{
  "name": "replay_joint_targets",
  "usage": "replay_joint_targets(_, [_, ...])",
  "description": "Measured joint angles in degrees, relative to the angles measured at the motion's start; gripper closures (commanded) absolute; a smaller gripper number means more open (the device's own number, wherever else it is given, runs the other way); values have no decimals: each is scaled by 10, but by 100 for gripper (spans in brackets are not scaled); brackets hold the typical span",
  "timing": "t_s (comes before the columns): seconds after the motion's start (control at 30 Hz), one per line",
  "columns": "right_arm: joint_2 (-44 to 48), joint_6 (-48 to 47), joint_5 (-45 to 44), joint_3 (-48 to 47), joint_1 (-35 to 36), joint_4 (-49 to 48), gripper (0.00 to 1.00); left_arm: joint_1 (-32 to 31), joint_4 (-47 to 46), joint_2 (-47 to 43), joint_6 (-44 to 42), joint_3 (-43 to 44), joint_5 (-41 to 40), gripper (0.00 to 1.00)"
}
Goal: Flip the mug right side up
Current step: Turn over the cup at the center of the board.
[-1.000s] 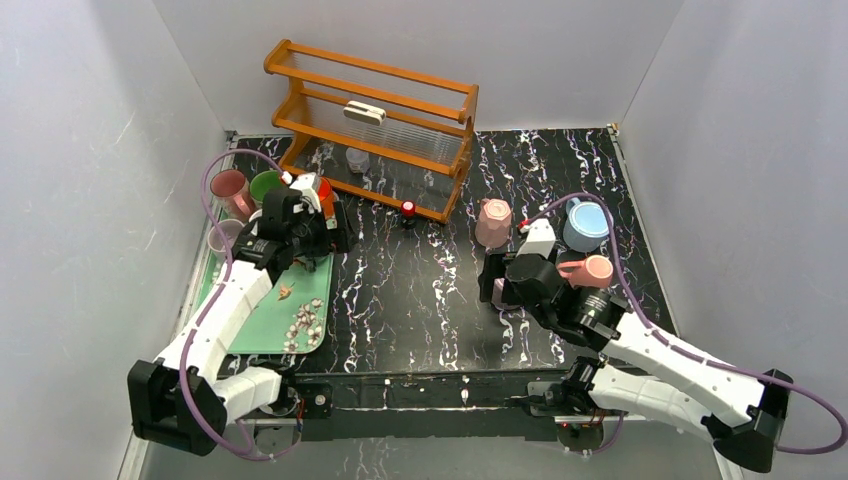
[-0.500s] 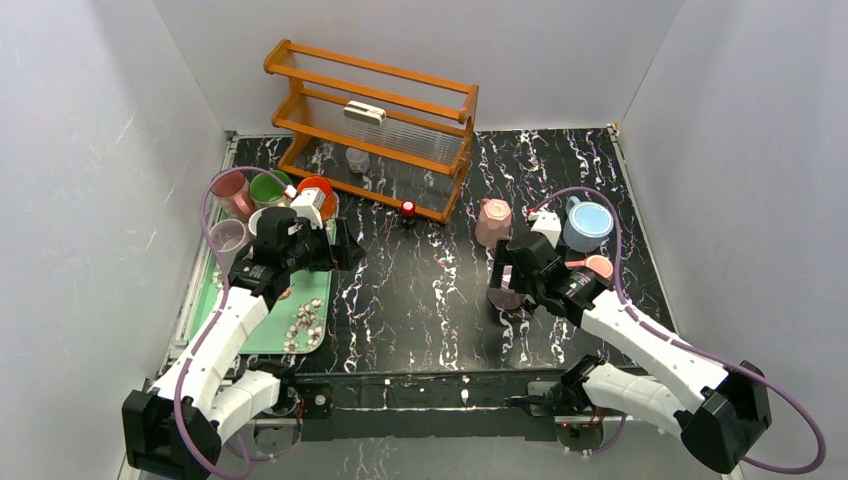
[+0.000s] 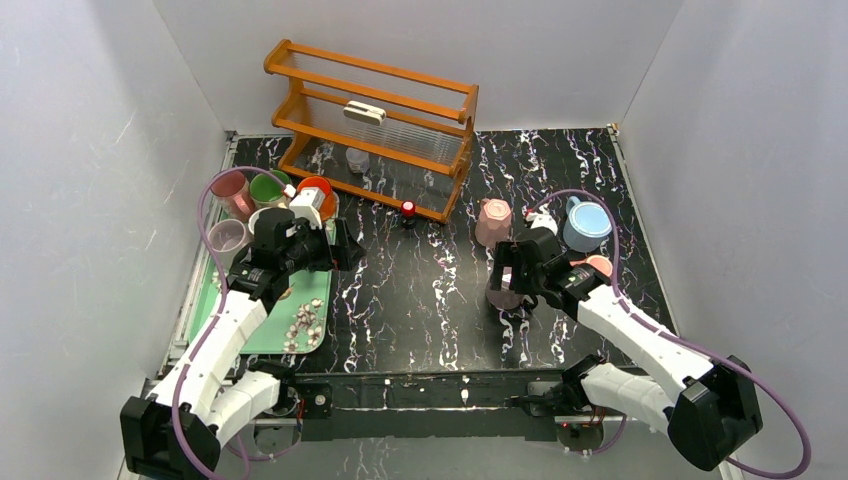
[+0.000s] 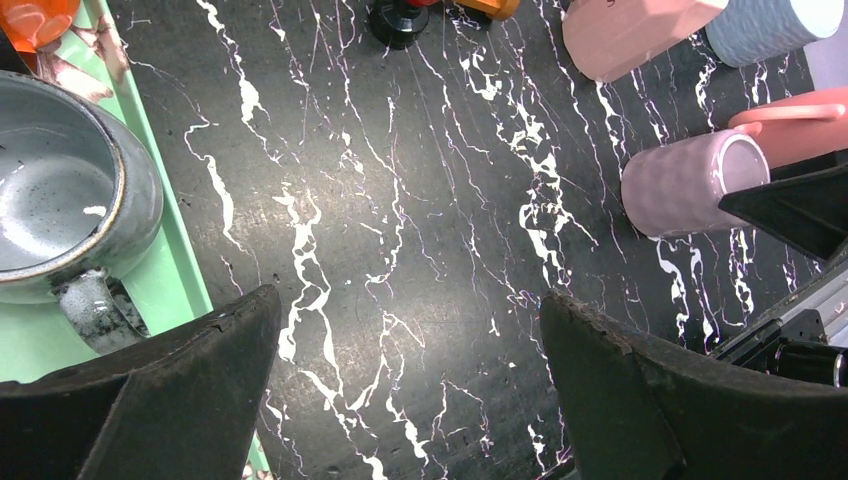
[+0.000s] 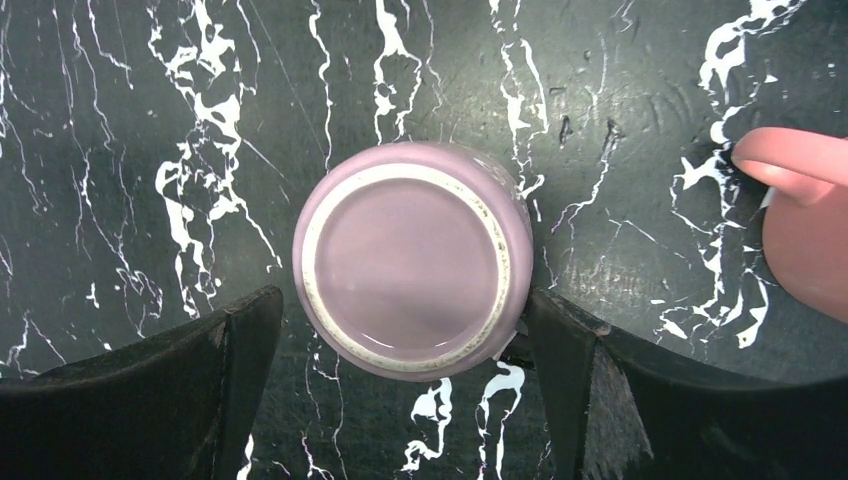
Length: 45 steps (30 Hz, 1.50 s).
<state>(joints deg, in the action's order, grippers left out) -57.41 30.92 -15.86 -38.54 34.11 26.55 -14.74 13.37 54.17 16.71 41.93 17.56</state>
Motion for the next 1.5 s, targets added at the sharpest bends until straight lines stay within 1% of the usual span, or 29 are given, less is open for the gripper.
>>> replay_joint_targets(0.1, [-2,-9,21,8,0,-1,1,0,1,-7,-2,0,-1,2])
replay_joint_targets(0.2, [-2,-17,55,9,0,-2,6,0,0,-12,-3,-1,-2,2])
replay_joint_targets(0.4, [0,-42,158,9,-1,-7,19,0,2,-12,-5,-1,-4,2])
replay_joint_targets(0.53, [-1,-51,189,10,-1,-6,29,0,2,-12,-7,-1,-5,2])
replay_joint_targets(0.73, [-27,-56,181,10,-1,-12,43,0,3,-11,-7,-1,-6,2])
replay_joint_targets(0.93, [-55,-57,160,10,0,-26,49,0,3,-11,-7,-1,-6,2])
replay_joint_targets(1.1, [-68,-57,132,10,0,-29,50,0,3,-10,-7,-1,-6,2])
replay_joint_targets(1.5, [-104,-72,95,9,7,-45,54,0,3,-10,-7,-1,-6,2])
